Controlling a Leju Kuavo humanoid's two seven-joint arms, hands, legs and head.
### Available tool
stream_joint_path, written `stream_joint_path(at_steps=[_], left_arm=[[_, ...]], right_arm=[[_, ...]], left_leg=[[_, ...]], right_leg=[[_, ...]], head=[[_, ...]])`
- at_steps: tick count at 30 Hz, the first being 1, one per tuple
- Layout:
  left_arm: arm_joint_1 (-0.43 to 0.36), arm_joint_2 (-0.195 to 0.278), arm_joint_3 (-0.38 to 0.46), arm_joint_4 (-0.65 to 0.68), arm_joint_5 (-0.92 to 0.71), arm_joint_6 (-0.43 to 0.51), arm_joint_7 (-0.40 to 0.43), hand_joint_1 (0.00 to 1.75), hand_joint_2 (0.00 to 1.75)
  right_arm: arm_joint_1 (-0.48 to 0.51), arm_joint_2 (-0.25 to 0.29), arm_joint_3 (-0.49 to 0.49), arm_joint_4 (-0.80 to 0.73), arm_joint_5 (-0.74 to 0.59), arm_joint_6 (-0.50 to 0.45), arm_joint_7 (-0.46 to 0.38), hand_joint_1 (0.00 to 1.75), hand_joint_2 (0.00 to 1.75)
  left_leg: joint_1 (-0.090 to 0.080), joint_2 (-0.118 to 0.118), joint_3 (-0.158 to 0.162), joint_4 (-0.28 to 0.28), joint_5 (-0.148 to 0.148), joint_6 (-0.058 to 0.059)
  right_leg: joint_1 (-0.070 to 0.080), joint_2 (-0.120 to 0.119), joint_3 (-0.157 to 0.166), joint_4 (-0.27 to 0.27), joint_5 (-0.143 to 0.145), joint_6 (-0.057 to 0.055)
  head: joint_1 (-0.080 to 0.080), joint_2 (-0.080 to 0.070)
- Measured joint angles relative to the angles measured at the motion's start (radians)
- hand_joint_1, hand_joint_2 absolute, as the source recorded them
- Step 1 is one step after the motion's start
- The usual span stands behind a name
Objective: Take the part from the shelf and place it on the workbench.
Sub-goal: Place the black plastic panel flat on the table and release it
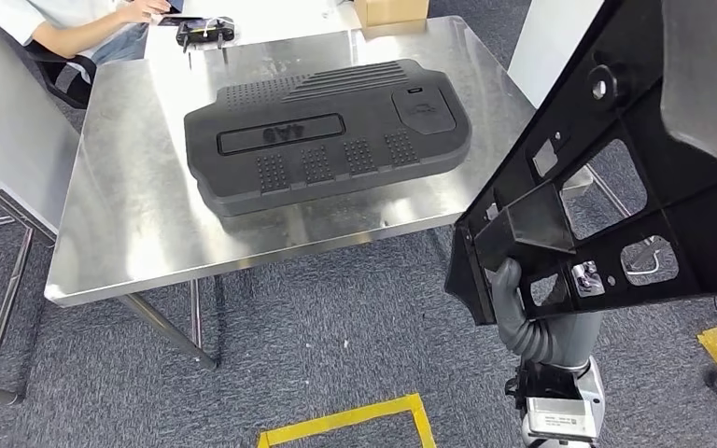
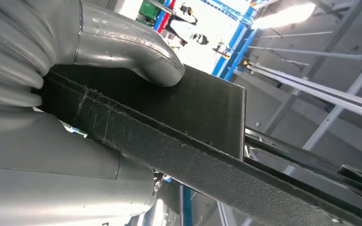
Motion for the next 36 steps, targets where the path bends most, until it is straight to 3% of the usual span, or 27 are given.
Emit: stream_joint_path(at_steps=[1,2,4,5,6,8,10,12,15,16,17,19,20,22,24,26,27,29,31,32,33,34,36], left_arm=[[0.001,0.0,0.0,0.0,0.0,0.0,0.0,0.0,1.75],[0.002,0.0,0.0,0.0,0.0,0.0,0.0,0.0,1.75],[0.003,0.002,0.001,0.0,0.0,-0.001,0.0,0.0,1.75],[0.002,0.003,0.001,0.0,0.001,-0.002,0.0,0.0,1.75],[0.002,0.003,0.002,0.0,0.001,-0.003,0.001,0.0,1.75],[0.001,0.003,0.003,0.0,0.003,-0.004,0.001,0.0,1.75],[0.002,0.004,0.003,0.0,0.006,-0.006,0.001,0.0,1.75],[0.002,0.005,0.005,0.0,0.012,-0.008,0.0,0.0,1.75],[0.002,0.007,0.013,0.0,0.02,-0.009,0.0,0.0,1.75],[0.003,0.008,0.016,0.0,0.021,-0.009,0.0,0.0,1.75],[0.003,0.008,0.017,0.0,0.022,-0.009,0.001,0.0,1.75],[0.005,0.008,0.02,0.0,0.022,-0.009,0.001,0.0,1.75],[0.005,0.008,0.02,0.0,0.022,-0.009,0.001,0.0,1.75],[0.004,0.007,0.021,0.0,0.022,-0.009,0.001,0.0,1.75],[0.004,0.008,0.023,0.0,0.023,-0.009,0.001,0.0,1.75],[0.005,0.009,0.024,0.0,0.023,-0.009,0.001,0.0,1.75],[0.005,0.01,0.025,0.0,0.023,-0.009,0.001,0.0,1.75],[0.004,0.01,0.027,0.0,0.022,-0.01,0.002,0.0,1.75],[0.006,0.011,0.028,0.0,0.021,-0.01,0.004,0.0,1.75],[0.008,0.012,0.028,0.0,0.02,-0.01,0.005,0.0,1.75],[0.009,0.013,0.028,0.0,0.019,-0.01,0.005,0.0,1.75],[0.01,0.014,0.028,0.0,0.017,-0.01,0.005,0.0,1.75],[0.009,0.015,0.028,0.0,0.015,-0.01,0.004,0.0,1.75]], right_arm=[[0.001,0.0,0.0,0.0,0.0,0.0,0.0,1.75,1.75],[0.001,0.0,0.0,0.0,0.001,0.0,0.0,1.75,1.75],[0.001,0.0,0.0,0.0,0.006,0.0,0.0,1.75,1.75],[0.001,0.0,0.0,0.0,0.009,0.0,0.0,1.75,1.75],[0.001,0.0,0.0,0.0,0.012,-0.001,0.0,1.75,1.75],[0.003,0.0,0.001,-0.001,0.018,-0.002,-0.001,1.75,1.75],[0.007,0.0,0.001,-0.003,0.027,-0.004,-0.002,1.75,1.75],[0.009,0.002,0.004,-0.005,0.04,-0.005,-0.004,1.75,1.75],[0.027,0.005,0.018,-0.006,0.067,-0.01,-0.01,1.75,1.75],[0.037,0.006,0.023,-0.006,0.076,-0.012,-0.013,1.75,1.75],[0.044,0.007,0.028,-0.006,0.082,-0.014,-0.015,1.75,1.75],[0.051,0.009,0.035,-0.007,0.088,-0.016,-0.018,1.75,1.75],[0.052,0.01,0.038,-0.008,0.088,-0.018,-0.018,1.75,1.75],[0.055,0.012,0.043,-0.011,0.088,-0.019,-0.019,1.75,1.75],[0.06,0.014,0.046,-0.014,0.088,-0.02,-0.019,1.75,1.75],[0.063,0.016,0.048,-0.016,0.089,-0.021,-0.02,1.75,1.75],[0.064,0.017,0.049,-0.017,0.089,-0.022,-0.02,1.75,1.75],[0.064,0.02,0.051,-0.017,0.089,-0.024,-0.02,1.75,1.75],[0.064,0.02,0.051,-0.017,0.089,-0.028,-0.02,1.75,1.75],[0.064,0.02,0.051,-0.017,0.089,-0.029,-0.02,1.75,1.75],[0.064,0.019,0.051,-0.017,0.089,-0.03,-0.019,1.75,1.75],[0.064,0.019,0.051,-0.017,0.089,-0.031,-0.019,1.75,1.75],[0.061,0.019,0.051,-0.017,0.09,-0.031,-0.016,1.75,1.75]], left_leg=[[0.001,0.001,-0.02,0.005,0.004,-0.002],[0.002,0.002,-0.021,-0.024,0.033,-0.003],[0.004,0.003,0.015,-0.146,0.127,-0.001],[0.003,0.003,0.032,-0.198,0.147,0.002],[0.001,0.004,0.044,-0.23,0.157,0.007],[-0.003,0.004,0.049,-0.244,0.148,0.022],[0.0,0.004,0.06,-0.249,0.16,0.036],[0.003,0.003,0.071,-0.253,0.158,0.047],[0.001,0.0,0.078,-0.253,0.147,0.055],[0.001,-0.001,0.083,-0.253,0.142,0.055],[0.0,-0.002,0.09,-0.253,0.136,0.054],[0.0,-0.003,0.106,-0.254,0.125,0.05],[-0.001,-0.003,0.113,-0.255,0.119,0.047],[-0.003,-0.004,0.121,-0.259,0.113,0.036],[-0.004,-0.002,0.127,-0.258,0.114,0.024],[-0.004,0.0,0.126,-0.232,0.098,0.014],[-0.003,0.0,0.111,-0.196,0.077,0.01],[0.001,0.001,0.047,-0.08,0.027,0.001],[0.006,0.001,-0.015,0.0,0.01,-0.008],[0.009,0.002,-0.023,-0.01,0.03,-0.012],[0.012,0.003,-0.011,-0.057,0.07,-0.013],[0.014,0.004,0.013,-0.126,0.116,-0.014],[0.014,0.005,0.053,-0.227,0.153,-0.01]], right_leg=[[0.0,0.002,0.008,0.0,-0.006,0.001],[-0.001,0.004,0.018,0.0,-0.013,0.003],[-0.001,0.007,0.037,0.0,-0.03,0.009],[0.001,0.007,0.043,0.001,-0.037,0.014],[0.003,0.007,0.044,0.002,-0.042,0.019],[0.008,0.008,0.047,0.007,-0.048,0.032],[0.009,0.006,0.041,0.022,-0.056,0.042],[0.008,0.004,-0.002,0.097,-0.081,0.043],[0.005,0.003,-0.123,0.282,-0.136,0.043],[0.005,0.003,-0.147,0.301,-0.136,0.047],[0.004,0.002,-0.15,0.282,-0.119,0.055],[0.006,-0.001,-0.107,0.148,-0.045,0.067],[0.008,-0.004,-0.083,0.082,-0.017,0.064],[0.016,-0.008,-0.057,0.01,0.006,0.043],[0.015,-0.006,-0.046,-0.001,0.007,0.021],[0.006,-0.005,-0.021,-0.01,0.013,0.009],[0.002,-0.005,-0.007,-0.012,0.013,0.004],[0.002,-0.005,0.006,-0.012,0.005,-0.004],[0.002,-0.003,0.016,-0.012,-0.004,-0.005],[0.001,-0.001,0.023,-0.011,-0.01,-0.003],[0.0,0.002,0.033,-0.011,-0.017,0.0],[-0.001,0.003,0.043,-0.01,-0.025,0.004],[0.002,0.005,0.057,-0.007,-0.039,0.015]], head=[[0.0,0.0],[-0.001,0.0],[0.0,0.0],[-0.001,0.0],[-0.001,0.0],[-0.003,0.0],[-0.003,0.0],[0.0,0.0],[0.004,0.0],[0.004,0.0],[0.004,0.0],[0.005,0.0],[0.005,0.0],[0.006,0.0],[0.006,0.0],[0.005,0.0],[0.003,0.0],[0.001,0.0],[0.001,0.0],[0.001,0.0],[0.001,0.0],[0.001,0.0],[0.0,0.0]])
